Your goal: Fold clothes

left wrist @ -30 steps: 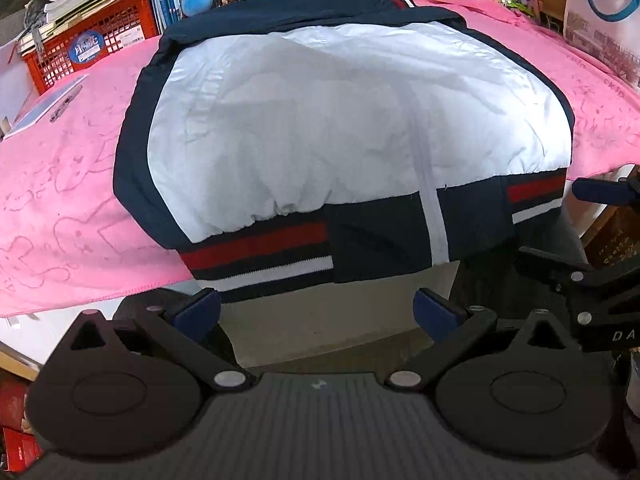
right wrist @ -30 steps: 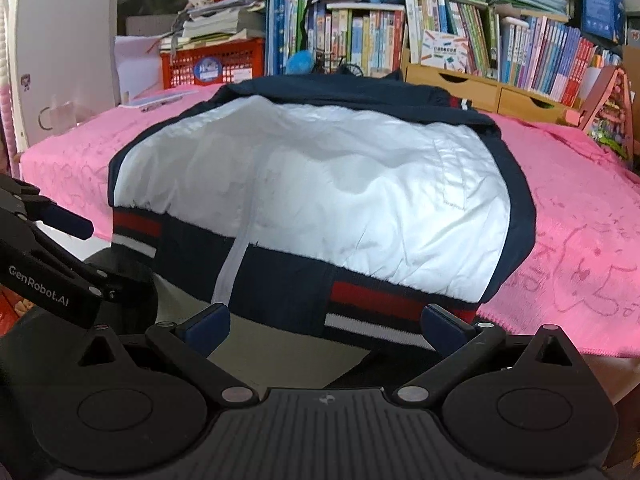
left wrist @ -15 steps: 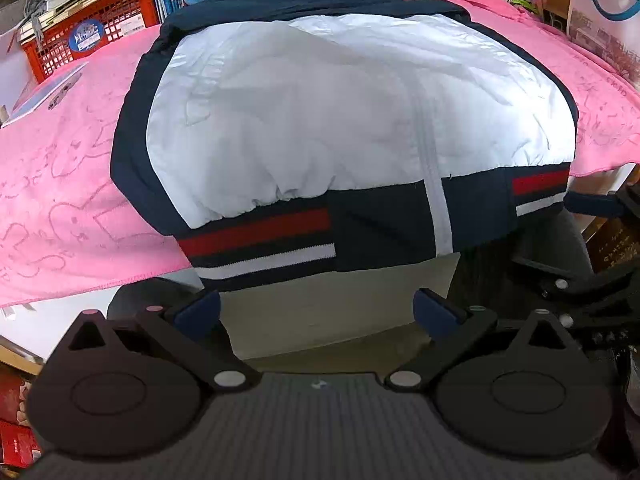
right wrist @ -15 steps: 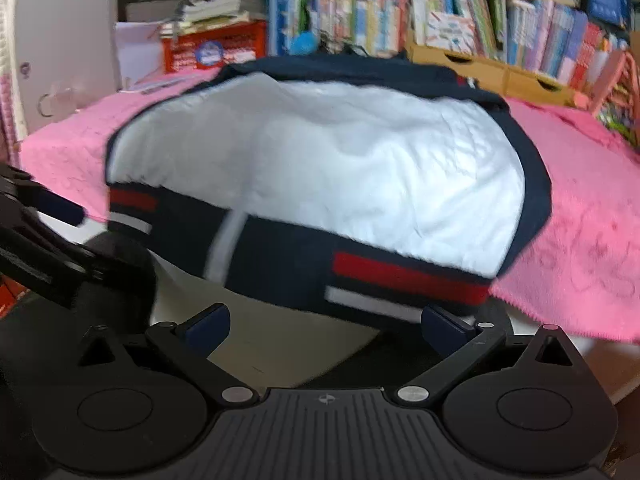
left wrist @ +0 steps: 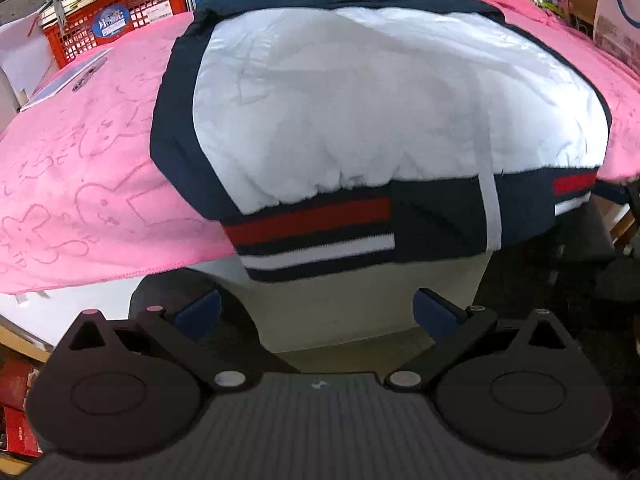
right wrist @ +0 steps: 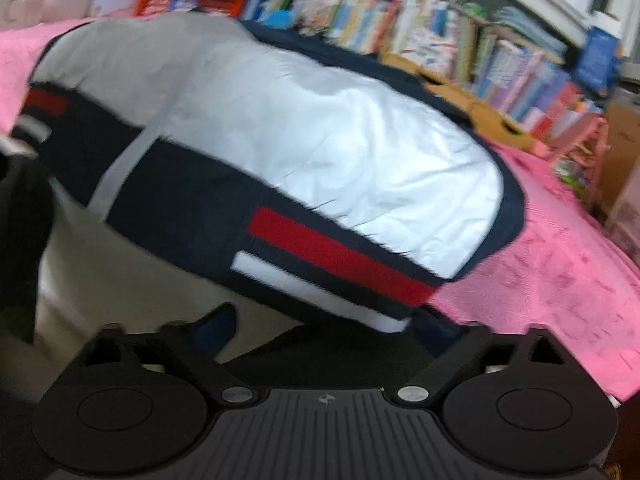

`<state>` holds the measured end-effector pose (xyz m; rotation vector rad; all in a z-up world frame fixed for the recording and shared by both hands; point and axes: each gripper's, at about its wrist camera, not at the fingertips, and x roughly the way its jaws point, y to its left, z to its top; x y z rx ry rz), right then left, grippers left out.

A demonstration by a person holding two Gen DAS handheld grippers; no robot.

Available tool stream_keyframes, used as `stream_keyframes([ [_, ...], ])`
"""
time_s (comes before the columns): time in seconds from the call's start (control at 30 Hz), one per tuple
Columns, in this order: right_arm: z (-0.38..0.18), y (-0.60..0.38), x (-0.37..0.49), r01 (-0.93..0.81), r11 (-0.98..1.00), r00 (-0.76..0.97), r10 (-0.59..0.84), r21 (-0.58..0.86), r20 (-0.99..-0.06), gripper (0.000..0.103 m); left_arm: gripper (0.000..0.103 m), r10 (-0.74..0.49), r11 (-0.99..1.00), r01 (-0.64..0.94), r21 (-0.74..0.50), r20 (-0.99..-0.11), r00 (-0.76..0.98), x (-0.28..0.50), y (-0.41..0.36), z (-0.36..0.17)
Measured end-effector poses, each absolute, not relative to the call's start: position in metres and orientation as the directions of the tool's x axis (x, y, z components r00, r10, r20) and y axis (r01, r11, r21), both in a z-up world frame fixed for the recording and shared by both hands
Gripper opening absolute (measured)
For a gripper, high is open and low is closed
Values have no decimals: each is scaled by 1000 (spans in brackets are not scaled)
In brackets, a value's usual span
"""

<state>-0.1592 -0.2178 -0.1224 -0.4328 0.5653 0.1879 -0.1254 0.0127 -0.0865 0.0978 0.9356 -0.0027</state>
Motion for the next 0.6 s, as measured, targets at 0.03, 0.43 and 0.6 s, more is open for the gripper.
stream_keyframes([
  [0.03, -119, -220, -161, -264, 902, 842, 41, -343, -538, 72, 103, 44, 995, 46, 87, -807, 589, -126, 12, -90],
  [0.43, -77, -222, -198, -106, 928, 957, -2, -358, -290, 78, 103, 190, 976, -57, 210, -693, 695, -123, 9, -116],
  [0.6, -52, -233, -194, -59, 940, 979, -11, -335, -203, 88, 103, 269, 960, -145, 241, -642, 718, -119, 16, -119],
])
